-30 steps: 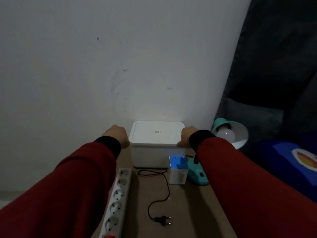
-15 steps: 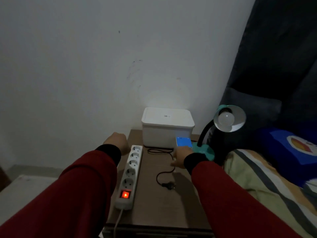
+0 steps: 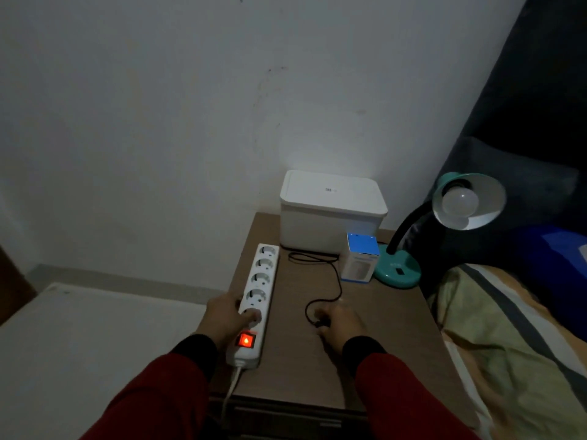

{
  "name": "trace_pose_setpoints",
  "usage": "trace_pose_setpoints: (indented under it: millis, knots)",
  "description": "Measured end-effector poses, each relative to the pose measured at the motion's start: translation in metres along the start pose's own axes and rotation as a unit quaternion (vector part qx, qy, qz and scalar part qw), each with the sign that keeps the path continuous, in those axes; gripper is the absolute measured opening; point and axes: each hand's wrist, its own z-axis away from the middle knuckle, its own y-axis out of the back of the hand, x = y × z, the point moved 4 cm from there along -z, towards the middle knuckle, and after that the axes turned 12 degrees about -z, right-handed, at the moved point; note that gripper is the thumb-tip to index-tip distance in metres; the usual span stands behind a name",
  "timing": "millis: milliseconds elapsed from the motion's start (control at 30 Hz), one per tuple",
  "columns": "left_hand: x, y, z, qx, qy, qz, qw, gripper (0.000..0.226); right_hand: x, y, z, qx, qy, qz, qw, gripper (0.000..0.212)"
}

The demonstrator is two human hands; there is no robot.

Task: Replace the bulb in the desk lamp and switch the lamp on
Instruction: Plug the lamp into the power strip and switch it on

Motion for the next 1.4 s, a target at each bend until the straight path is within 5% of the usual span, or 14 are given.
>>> trace_pose_setpoints:
  millis: [233, 433, 767, 1133, 1400]
  knots:
    - [-0.013, 0.003, -0.011, -0.016, 0.001, 0.054, 0.998, 0.042, -0.025, 0.004, -0.027, 0.044, 0.019, -0.102, 0.994, 0.033]
    - [-0.026, 0.002, -0.015, -0.03, 0.017, 0.087, 0.996, 0.041, -0.073, 0.013, -0.035, 0.085, 0.099, -0.345, 0.93, 0.048]
    - [-0.034, -0.001, -0.018, -0.057, 0.024, 0.164, 0.985, 0.038, -0.101, -0.018, -0.037, 0.084, 0.104, -0.291, 0.947, 0.016]
    - [-0.037, -0.004, -0.018, -0.061, 0.02, 0.184, 0.981, 0.037, -0.111, -0.032, -0.03, 0.074, 0.171, -0.121, 0.975, 0.016]
    - [-0.035, -0.002, -0.017, -0.053, 0.014, 0.169, 0.984, 0.038, -0.115, -0.034, -0.035, 0.05, 0.164, -0.102, 0.98, 0.016]
